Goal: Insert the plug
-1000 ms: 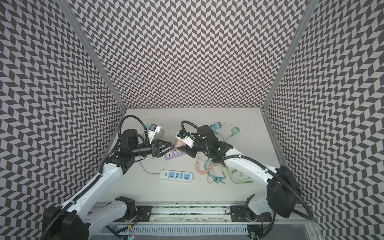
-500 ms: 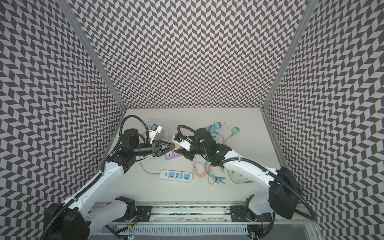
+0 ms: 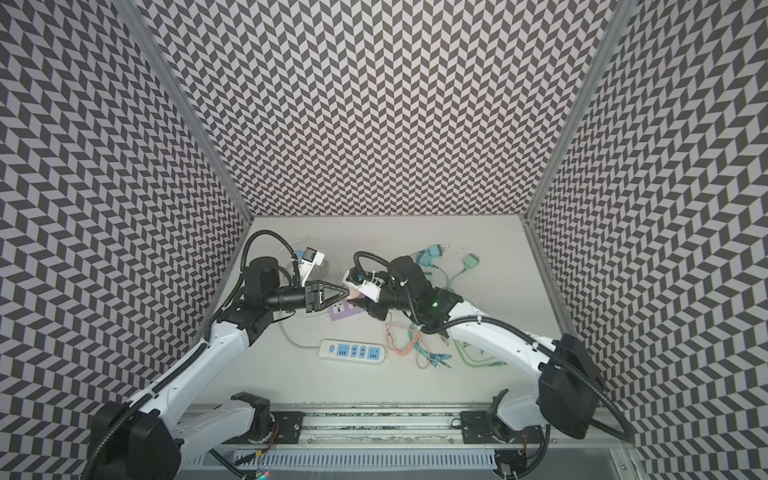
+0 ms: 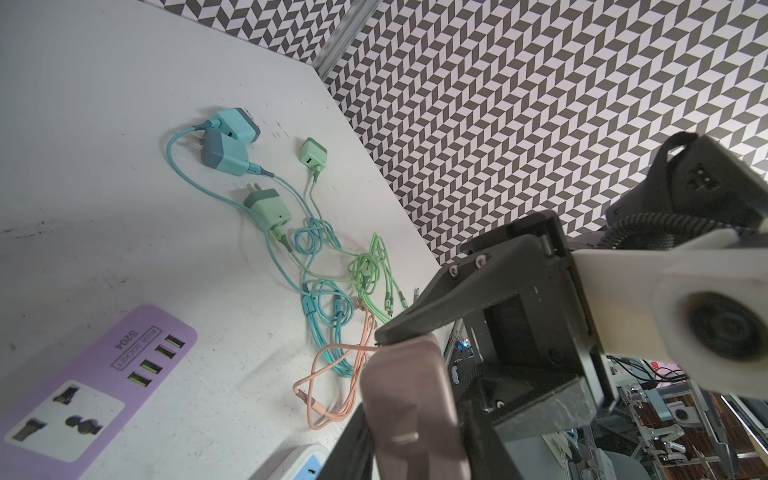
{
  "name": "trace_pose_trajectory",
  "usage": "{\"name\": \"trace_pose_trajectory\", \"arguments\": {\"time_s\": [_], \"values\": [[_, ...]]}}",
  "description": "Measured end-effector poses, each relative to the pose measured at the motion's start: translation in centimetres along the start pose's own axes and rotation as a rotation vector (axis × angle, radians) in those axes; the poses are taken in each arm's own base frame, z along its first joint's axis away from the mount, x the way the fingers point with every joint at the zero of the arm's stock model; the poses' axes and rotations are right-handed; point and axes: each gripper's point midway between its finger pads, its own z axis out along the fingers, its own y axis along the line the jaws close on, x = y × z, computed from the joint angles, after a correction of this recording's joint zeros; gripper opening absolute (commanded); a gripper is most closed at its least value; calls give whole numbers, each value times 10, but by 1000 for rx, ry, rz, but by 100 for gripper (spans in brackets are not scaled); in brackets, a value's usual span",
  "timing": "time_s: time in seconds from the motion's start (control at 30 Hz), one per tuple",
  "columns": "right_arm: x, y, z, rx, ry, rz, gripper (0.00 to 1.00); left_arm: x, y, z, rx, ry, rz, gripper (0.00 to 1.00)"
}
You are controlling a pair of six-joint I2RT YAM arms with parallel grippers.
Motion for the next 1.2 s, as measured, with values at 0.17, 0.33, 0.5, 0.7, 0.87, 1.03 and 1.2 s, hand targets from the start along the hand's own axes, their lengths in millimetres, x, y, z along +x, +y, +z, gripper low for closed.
{"name": "trace_pose_trajectory", "arguments": {"time_s": [0.17, 0.33, 0.5, 0.7, 0.87, 1.03, 1.2], "values": [[2, -1, 1, 13, 7, -14, 40, 1, 2, 1, -2, 4, -18, 19], [3, -4, -1, 34, 11, -14, 46, 1, 2, 1, -1, 5, -24, 6], [2, -4, -9, 53, 5, 10, 51, 1, 3, 4, 3, 8, -17, 2], [-13, -2, -30, 75, -48, 44, 62, -4, 5, 5, -2, -9, 0, 0], [-21, 1, -49, 91, -96, 101, 70, -10, 4, 5, -6, -35, 16, 0], [-27, 7, -69, 97, -169, 201, 72, -19, 2, 4, 1, -73, 30, 0], [-34, 14, -86, 75, -257, 321, 72, -24, 1, 4, 14, -115, 26, 0]]}}
